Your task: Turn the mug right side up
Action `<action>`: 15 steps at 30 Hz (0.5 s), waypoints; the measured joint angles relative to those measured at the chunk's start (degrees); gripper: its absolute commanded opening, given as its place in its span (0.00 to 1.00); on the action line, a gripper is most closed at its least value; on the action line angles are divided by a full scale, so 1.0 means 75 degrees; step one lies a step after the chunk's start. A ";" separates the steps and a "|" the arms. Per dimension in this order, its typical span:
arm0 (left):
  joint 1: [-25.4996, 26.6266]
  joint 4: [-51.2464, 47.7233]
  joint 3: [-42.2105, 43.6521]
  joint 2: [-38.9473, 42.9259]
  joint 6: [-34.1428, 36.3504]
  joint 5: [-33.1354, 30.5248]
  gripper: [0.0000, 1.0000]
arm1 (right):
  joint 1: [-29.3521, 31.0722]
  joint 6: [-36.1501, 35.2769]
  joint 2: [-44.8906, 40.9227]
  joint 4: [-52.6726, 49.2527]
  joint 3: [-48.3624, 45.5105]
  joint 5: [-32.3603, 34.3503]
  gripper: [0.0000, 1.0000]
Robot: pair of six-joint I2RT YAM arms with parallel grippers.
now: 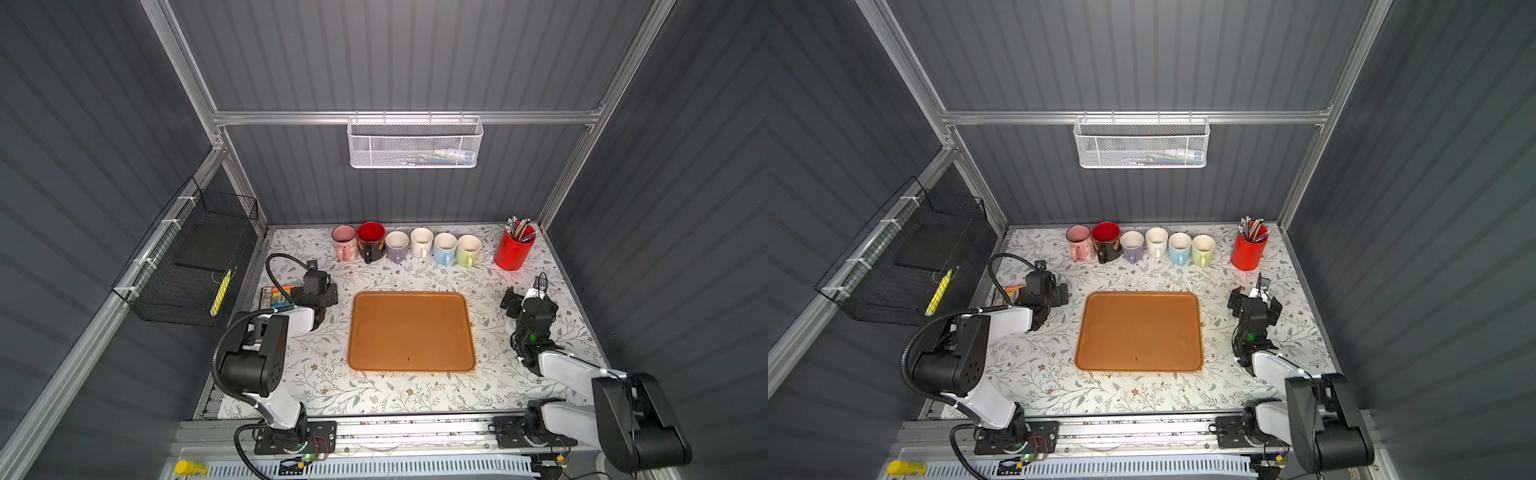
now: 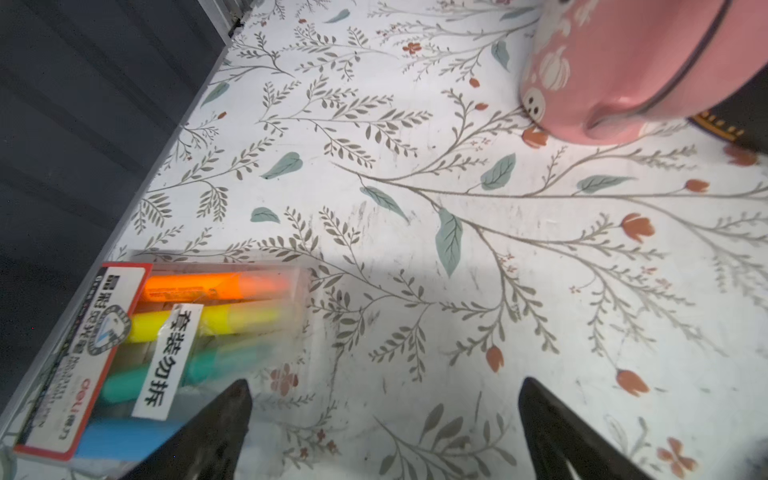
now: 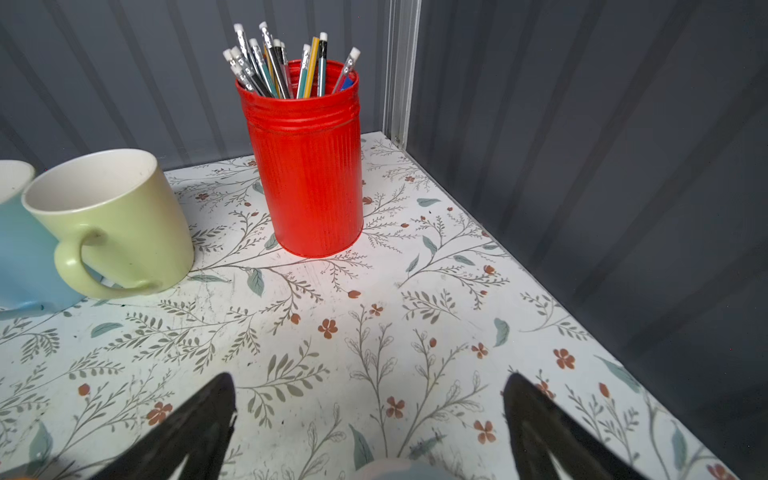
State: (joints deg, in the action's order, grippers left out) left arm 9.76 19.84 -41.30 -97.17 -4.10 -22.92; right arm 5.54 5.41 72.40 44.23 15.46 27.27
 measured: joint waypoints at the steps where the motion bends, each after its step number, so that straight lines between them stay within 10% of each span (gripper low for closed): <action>1: 0.0000 0.0023 0.0000 -0.0070 0.0079 0.0000 1.00 | -0.0006 -0.0085 0.0146 0.0166 0.0000 -0.0015 0.99; 15: -0.0015 0.2419 0.1207 -0.0003 0.0787 0.0087 1.00 | -0.0350 -0.0373 0.1061 0.1958 -0.0055 -0.0740 0.99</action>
State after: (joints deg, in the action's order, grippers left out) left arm 9.65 37.98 -32.25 -97.19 1.80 -22.26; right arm 2.92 2.61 80.36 58.92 15.05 21.71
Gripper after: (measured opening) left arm 0.997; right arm 0.991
